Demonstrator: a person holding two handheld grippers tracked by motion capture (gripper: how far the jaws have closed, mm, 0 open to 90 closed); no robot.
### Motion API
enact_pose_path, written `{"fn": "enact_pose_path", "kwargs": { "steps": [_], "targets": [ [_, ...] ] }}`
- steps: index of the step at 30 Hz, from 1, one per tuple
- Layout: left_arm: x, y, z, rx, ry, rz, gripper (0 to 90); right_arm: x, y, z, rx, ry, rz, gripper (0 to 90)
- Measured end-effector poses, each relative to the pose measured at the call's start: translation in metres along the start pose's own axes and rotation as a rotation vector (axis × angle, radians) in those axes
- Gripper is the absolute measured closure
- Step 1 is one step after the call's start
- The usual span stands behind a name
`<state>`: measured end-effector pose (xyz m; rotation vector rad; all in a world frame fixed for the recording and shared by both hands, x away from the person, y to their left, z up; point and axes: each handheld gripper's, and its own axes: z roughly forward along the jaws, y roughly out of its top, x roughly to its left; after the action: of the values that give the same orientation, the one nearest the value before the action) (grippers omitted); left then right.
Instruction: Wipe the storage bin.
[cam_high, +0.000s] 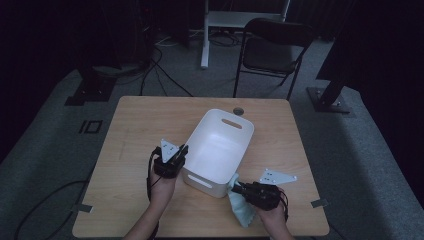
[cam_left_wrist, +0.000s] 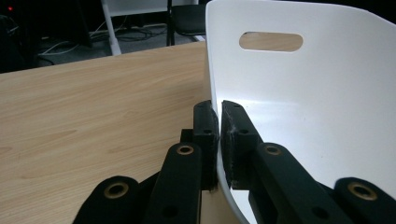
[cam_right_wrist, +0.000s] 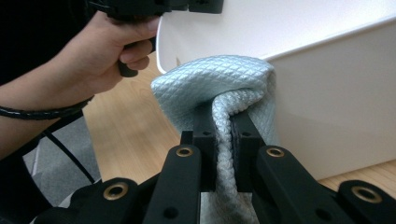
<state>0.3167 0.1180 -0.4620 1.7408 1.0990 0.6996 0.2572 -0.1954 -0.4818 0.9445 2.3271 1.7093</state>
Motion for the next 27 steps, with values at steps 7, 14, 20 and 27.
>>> {"fn": "enact_pose_path", "kwargs": {
  "steps": [7,14,20,27],
  "targets": [
    [0.002,0.000,0.000,0.000,-0.031,-0.001,85.4,-0.005,-0.010,0.009,0.052,-0.044,0.000,83.9],
    [0.004,0.000,0.000,0.005,-0.047,0.001,84.9,-0.023,-0.022,0.018,0.109,-0.064,0.048,83.9],
    [0.005,0.000,0.000,0.011,-0.056,-0.018,83.6,-0.040,-0.031,0.027,0.147,-0.081,0.087,83.9],
    [0.003,0.001,0.001,0.011,-0.025,-0.004,83.8,-0.056,-0.034,0.031,0.179,-0.066,0.119,84.0]
  ]
}}
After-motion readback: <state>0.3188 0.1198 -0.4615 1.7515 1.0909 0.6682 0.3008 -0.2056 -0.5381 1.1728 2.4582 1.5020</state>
